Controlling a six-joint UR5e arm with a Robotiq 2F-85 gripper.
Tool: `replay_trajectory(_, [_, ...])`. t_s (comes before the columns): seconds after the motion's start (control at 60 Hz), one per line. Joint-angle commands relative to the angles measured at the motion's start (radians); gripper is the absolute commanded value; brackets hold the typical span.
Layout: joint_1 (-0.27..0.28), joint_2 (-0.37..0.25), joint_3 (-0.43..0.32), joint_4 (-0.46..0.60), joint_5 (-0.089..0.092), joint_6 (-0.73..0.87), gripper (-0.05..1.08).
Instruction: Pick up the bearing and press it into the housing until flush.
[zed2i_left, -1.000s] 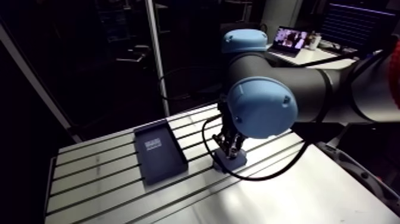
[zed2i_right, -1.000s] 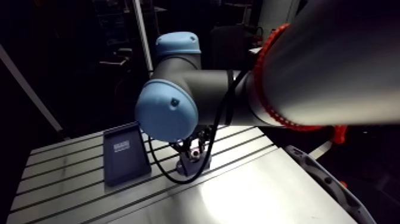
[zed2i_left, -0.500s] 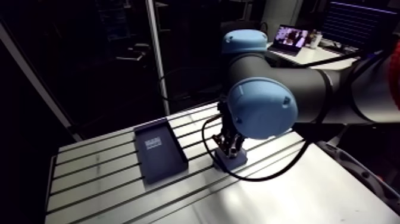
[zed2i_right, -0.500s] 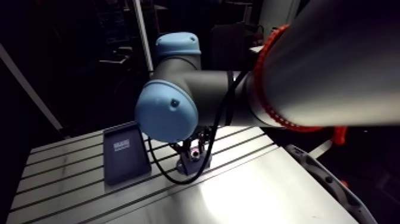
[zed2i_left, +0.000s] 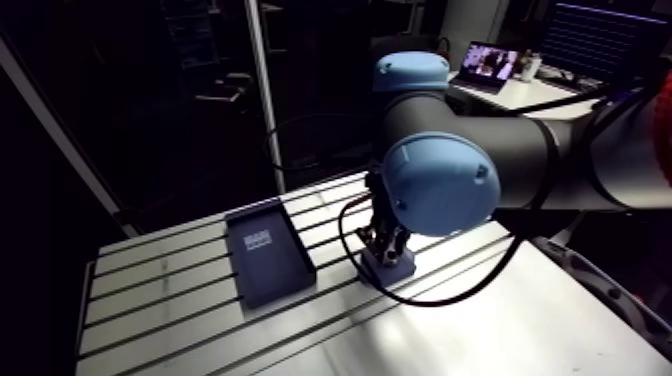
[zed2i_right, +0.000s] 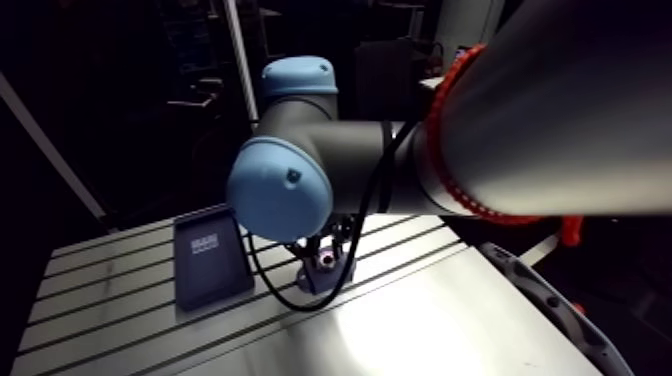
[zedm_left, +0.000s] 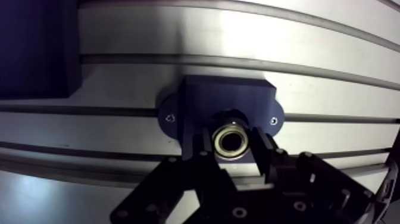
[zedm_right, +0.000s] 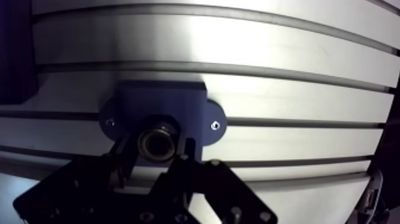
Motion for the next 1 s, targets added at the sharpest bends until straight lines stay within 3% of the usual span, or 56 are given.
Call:
replay_trajectory(0.017, [0.000, 0.000, -0.001, -0.001, 0.005, 0.001, 0.64])
replay_trajectory(1.0, [0.000, 0.015, -0.002, -0.037, 0.012, -0.007, 0.64])
